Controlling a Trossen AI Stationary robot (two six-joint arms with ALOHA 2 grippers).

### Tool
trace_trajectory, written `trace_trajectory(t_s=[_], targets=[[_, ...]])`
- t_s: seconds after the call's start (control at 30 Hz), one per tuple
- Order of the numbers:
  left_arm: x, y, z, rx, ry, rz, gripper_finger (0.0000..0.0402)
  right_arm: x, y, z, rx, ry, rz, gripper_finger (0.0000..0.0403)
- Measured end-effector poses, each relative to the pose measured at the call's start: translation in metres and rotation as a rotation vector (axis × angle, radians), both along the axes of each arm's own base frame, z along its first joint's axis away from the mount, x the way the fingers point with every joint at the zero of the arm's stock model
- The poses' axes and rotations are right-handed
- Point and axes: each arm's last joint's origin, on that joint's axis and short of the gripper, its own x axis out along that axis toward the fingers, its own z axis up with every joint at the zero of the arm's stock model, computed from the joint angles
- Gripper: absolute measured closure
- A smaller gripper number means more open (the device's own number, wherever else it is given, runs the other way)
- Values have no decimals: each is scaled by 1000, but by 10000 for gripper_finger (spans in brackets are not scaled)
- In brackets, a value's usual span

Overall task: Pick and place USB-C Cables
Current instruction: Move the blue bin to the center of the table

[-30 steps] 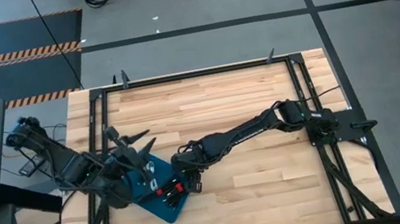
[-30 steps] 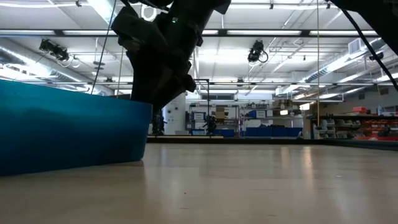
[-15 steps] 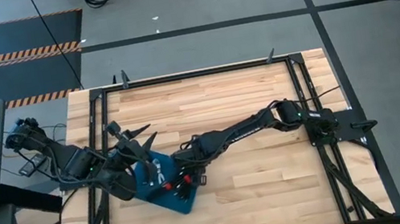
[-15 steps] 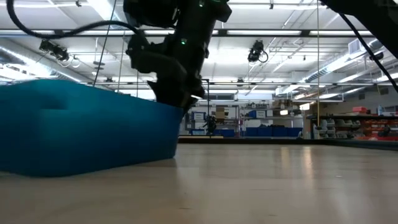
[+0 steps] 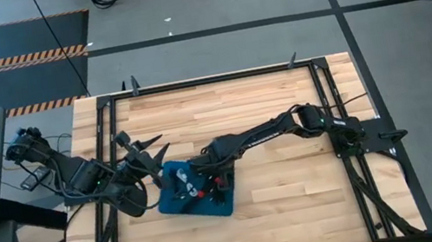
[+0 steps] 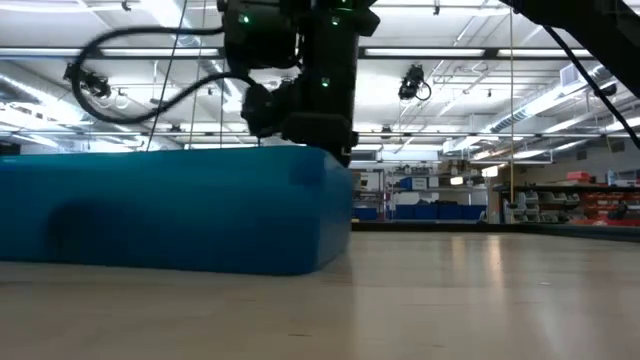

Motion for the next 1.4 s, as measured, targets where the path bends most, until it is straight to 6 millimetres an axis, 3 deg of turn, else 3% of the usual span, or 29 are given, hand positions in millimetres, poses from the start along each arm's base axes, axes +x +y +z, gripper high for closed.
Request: trace_trajectory(t_s=[0.23, 0.57, 1.2, 1.4], targets=[[0, -1, -3, -29, 34, -38, 260, -12, -19, 0, -18, 146, 33, 397], [1, 0, -24, 31, 118, -45, 260, -18, -40, 5, -50, 214, 74, 398], [2, 2, -25, 28, 113, -31, 260, -35, -121, 10, -41, 305, -43, 396], [2, 2, -24, 28, 113, -31, 260, -39, -133, 10, -49, 341, 15, 396]])
